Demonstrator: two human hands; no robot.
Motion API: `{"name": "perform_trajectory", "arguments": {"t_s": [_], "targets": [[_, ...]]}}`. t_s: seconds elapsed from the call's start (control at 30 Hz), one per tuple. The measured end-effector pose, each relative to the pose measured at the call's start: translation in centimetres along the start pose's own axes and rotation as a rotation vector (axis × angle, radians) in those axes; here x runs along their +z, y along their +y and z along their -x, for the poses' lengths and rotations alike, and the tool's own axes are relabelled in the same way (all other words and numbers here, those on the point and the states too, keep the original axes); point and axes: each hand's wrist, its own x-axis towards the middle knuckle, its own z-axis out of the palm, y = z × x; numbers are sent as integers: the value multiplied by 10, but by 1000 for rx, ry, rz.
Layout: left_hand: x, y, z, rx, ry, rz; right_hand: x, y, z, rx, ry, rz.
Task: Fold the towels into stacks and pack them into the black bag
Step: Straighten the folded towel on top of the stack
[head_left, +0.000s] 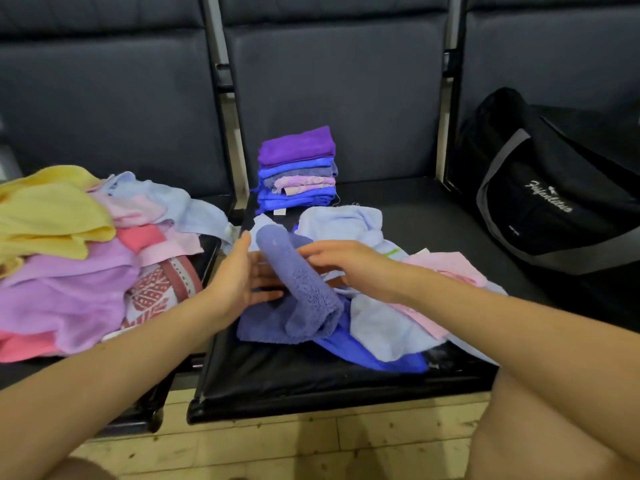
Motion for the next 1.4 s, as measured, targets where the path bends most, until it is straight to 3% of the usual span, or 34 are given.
{"name": "perform_trajectory", "arguments": {"t_s": [0.13,0.3,0.4,0.6,0.77,0.9,1.1,1.3,1.4], "targets": [[-14,2,7,67,-68,14,24,6,-10,-117,36,103],[-30,4,-3,65,110,53,38,12,-17,-205,197,187],[-31,12,-7,10,97,118,41,17,-19,-261,355,312],[-18,15,-14,-52,63,273,52,27,-21,-132,521,238],[-11,4,-24,-36,154,134,58,29,-23,37,399,47],[-14,0,-27,209,271,-366,51,28,-22,41,350,26],[-35,-10,-14,176,265,-606,52,29,-26,78,296,-109],[-23,0,-5,414,243,-627,59,19,-24,106,59,-275],[-16,13,-3,430,256,-379,45,-3,-19,2,91,-229]]}}
